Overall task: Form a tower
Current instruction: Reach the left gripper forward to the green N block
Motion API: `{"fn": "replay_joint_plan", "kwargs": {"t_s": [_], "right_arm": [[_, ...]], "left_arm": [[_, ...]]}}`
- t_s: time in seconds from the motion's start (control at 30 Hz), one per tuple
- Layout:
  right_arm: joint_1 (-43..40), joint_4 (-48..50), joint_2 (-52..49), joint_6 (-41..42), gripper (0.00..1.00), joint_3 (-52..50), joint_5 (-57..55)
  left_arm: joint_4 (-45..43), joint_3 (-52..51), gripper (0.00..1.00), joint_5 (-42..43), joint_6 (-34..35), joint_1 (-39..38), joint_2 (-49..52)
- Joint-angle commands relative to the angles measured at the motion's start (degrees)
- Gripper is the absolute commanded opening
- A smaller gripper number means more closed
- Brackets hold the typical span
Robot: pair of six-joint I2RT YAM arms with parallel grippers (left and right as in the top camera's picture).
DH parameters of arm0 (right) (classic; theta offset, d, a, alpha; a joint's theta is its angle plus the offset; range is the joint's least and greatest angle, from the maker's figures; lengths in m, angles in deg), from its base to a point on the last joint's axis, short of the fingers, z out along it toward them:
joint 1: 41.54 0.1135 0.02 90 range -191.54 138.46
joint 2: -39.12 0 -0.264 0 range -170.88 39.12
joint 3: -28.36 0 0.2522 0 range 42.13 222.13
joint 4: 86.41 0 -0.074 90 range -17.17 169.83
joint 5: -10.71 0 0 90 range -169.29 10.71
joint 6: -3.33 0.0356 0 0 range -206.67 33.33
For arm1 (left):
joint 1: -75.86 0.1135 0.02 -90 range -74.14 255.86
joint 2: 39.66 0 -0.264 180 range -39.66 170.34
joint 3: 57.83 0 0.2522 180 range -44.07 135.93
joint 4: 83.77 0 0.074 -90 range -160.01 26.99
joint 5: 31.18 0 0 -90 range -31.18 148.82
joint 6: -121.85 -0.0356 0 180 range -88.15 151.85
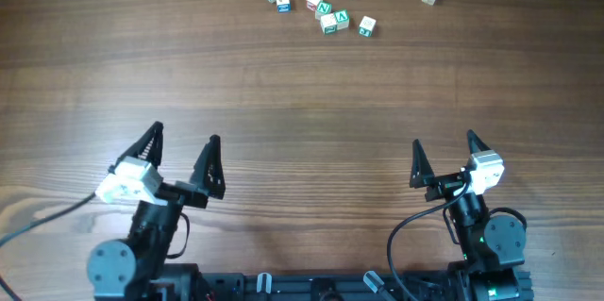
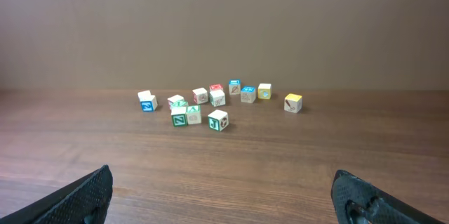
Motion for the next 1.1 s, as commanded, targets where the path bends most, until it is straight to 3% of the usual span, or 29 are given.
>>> {"fn": "replay_joint_plan", "kwargs": {"t_s": [0.0,0.23,0.43,0.63,0.77,0.9,1.07], "right_arm": [[-0.2,0.2,0.2,-0.8,1.00,-0.1,0.5],[-0.2,0.2,0.2,-0.8,1.00,-0.1,0.5],[-0.2,0.2,0.2,-0.8,1.00,-0.1,0.5],[-0.2,0.2,0.2,-0.8,1.00,-0.1,0.5],[-0.2,0.2,0.2,-0.8,1.00,-0.1,0.5],[-0.2,0.2,0.2,-0.8,1.00,-0.1,0.5],[-0.2,0.2,0.2,-0.8,1.00,-0.1,0.5]], "left_arm": [[2.8,9.0,1.00,4.8,1.7,0.5,8.2],[18.3,32.5,1.00,14.2,1.6,0.5,27.5],[25.4,48.5,1.00,15.2,1.0,0.5,44.9],[26.1,60.2,1.00,15.1,-0.5,-3.9,61.0],[26.1,65.9,1.00,8.9,-2.3,-9.1,70.4],[20.8,67.5,1.00,3.0,-8.0,-14.0,79.6],[15.8,67.5,1.00,1.0,-9.5,-17.0,86.2]]}}
